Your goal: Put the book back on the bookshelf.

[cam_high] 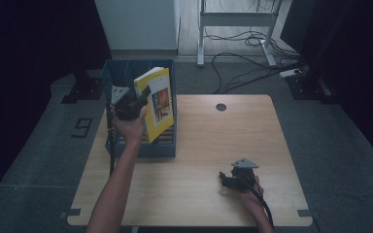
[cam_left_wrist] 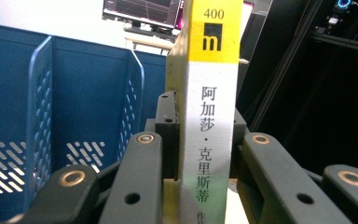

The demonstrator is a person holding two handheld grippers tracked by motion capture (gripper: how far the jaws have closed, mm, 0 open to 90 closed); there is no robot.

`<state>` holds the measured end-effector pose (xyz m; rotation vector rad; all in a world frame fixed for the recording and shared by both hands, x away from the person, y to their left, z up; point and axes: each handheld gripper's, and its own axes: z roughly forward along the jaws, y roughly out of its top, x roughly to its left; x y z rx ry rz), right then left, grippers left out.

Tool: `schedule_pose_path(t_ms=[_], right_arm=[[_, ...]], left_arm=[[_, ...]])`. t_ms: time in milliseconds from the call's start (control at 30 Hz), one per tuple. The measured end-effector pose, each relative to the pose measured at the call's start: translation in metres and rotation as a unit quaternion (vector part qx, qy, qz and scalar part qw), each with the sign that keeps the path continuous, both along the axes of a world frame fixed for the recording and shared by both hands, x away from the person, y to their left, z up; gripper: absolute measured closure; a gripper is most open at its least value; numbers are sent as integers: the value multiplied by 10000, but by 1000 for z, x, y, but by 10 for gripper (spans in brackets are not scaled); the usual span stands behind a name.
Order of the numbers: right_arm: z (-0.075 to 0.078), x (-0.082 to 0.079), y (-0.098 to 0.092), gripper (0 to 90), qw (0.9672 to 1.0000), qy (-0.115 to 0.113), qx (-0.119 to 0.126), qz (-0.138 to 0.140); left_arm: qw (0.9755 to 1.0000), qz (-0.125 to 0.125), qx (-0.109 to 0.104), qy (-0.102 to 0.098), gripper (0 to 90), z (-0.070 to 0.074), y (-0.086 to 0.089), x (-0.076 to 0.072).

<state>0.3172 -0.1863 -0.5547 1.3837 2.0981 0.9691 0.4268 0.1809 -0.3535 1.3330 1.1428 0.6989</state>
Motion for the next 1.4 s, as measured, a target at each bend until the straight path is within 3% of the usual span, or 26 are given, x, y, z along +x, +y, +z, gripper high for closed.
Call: schedule_pose_path(t_ms=[600,1033,1333,1400], right_arm=[[0,0,0,239,10000,-6,-9,0],[0,0,0,239,10000,-9,-10,6],[0,-1,0,239,10000,-4,-7,3],[0,-1,0,239,10000,-2,-8,2]], left_arm=[[9999,111,-48,-10,756,-9,-4,12],[9998,184,62,96,756,-20,-10,26],[9998,161,65,98,756,-25,-14,30],[9997,166,144,60,756,-27,-17,30]])
